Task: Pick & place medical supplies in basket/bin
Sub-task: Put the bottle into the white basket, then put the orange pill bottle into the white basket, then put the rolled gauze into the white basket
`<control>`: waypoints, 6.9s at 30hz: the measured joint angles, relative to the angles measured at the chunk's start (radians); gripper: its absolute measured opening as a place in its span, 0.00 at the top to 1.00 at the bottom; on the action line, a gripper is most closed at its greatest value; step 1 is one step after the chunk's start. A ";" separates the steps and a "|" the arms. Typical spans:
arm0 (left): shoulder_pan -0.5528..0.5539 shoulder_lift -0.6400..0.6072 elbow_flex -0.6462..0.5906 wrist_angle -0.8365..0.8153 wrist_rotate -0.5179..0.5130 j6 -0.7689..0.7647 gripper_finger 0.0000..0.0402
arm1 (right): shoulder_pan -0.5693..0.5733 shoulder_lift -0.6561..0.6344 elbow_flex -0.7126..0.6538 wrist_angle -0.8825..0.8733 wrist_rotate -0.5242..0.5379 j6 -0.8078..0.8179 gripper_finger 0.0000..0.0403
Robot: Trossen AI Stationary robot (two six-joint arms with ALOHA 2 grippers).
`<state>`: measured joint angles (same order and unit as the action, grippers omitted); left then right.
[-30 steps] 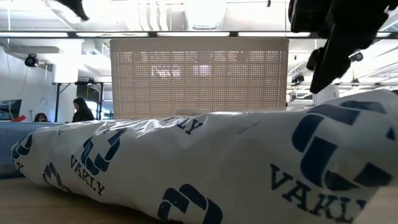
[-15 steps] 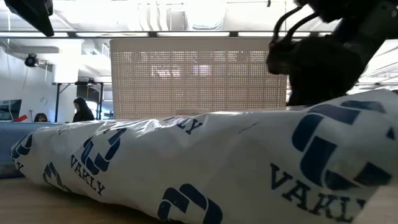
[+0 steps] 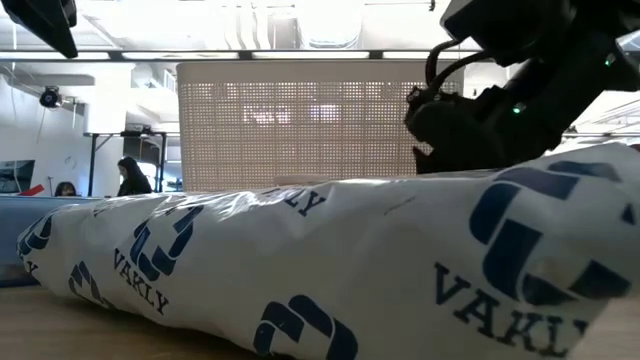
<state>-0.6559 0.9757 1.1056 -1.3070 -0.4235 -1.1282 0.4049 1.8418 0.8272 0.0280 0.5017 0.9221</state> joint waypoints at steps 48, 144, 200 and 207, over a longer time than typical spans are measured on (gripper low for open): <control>-0.040 0.170 -0.009 0.117 0.004 -0.243 0.40 | -0.472 -0.360 0.660 -0.749 -0.189 -0.728 0.11; 0.384 0.819 -0.082 1.224 0.181 0.753 0.40 | 0.300 -0.674 -0.014 -0.861 0.048 0.217 0.18; 0.560 0.335 0.482 0.174 0.025 0.688 0.23 | 0.255 -0.337 0.012 -0.186 0.033 -0.122 0.18; 0.269 0.195 0.363 0.155 -0.130 0.474 0.23 | 0.160 -0.101 0.098 -0.158 0.015 -0.106 0.18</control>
<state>-0.3867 1.1707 1.4687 -1.1516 -0.5533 -0.6543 0.5651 1.7412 0.9251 -0.1301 0.5169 0.8164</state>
